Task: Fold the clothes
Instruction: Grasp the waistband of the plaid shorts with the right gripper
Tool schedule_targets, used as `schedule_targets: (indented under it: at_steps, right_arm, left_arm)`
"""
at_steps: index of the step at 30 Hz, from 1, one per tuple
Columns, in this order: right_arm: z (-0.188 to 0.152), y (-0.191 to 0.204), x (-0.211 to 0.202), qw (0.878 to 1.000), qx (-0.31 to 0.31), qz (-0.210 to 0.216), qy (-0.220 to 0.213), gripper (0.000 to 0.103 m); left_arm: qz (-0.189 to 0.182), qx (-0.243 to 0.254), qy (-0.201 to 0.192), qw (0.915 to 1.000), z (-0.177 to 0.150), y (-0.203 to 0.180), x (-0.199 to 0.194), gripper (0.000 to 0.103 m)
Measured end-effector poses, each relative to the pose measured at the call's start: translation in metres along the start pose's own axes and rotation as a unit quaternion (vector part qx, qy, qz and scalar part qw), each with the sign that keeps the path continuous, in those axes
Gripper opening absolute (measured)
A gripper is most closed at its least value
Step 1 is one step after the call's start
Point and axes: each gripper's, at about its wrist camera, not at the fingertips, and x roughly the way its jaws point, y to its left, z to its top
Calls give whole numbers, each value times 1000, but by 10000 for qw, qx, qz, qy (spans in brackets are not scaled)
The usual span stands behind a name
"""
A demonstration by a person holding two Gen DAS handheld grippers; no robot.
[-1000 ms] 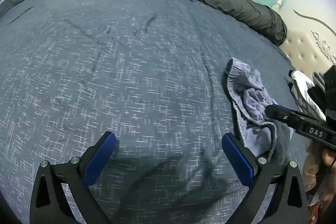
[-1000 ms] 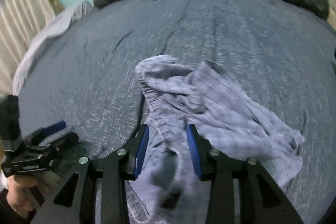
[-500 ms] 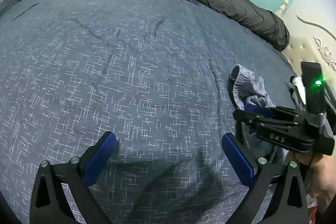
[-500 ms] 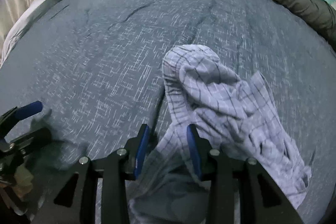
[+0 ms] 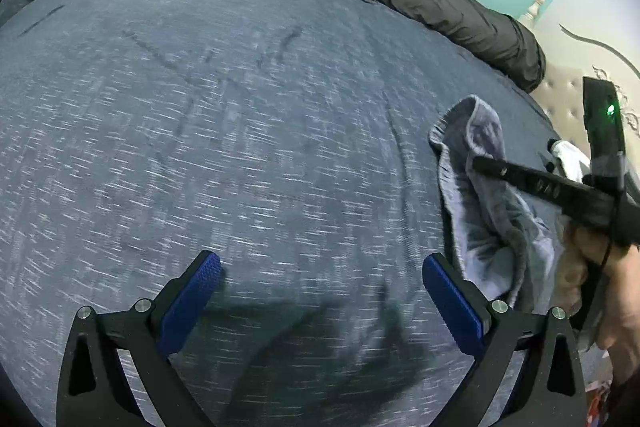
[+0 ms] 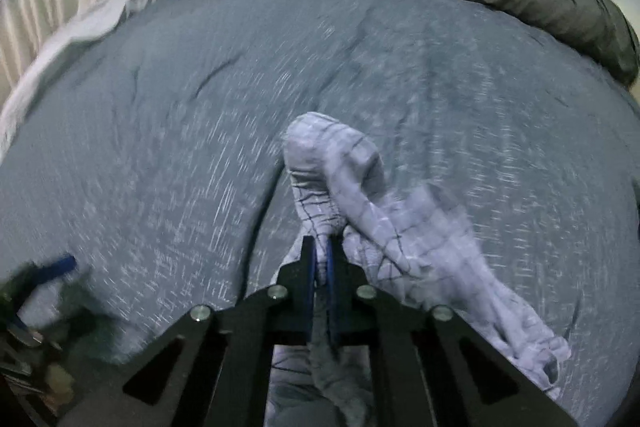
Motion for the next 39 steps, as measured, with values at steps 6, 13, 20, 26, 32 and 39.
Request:
schedule_targets:
  at_steps: [6, 13, 20, 26, 32, 39]
  right_arm:
    - [6, -37, -21, 9993, 172, -281, -162, 5]
    - [-5, -79, -42, 9975, 388, -566, -186, 4]
    - [-7, -116, -47, 9945, 683, -763, -211, 4]
    - [-4, -128, -53, 9928, 729, -904, -294, 4]
    - [-2, -140, -60, 9917, 754, -995, -317, 4]
    - [-2, -159, -63, 9894, 958, -1059, -263, 4]
  left_arm:
    - [-236, 158, 127, 9995, -4, -24, 11, 103]
    - [-499, 304, 358, 9976, -7, -46, 29, 103]
    - [-682, 418, 580, 9951, -12, -57, 40, 102]
    - [-857, 425, 724, 9928, -13, -58, 50, 89]
    - [-1025, 595, 794, 9898, -13, -66, 51, 66]
    - [-1183, 783, 800, 9866, -9, -79, 48, 66]
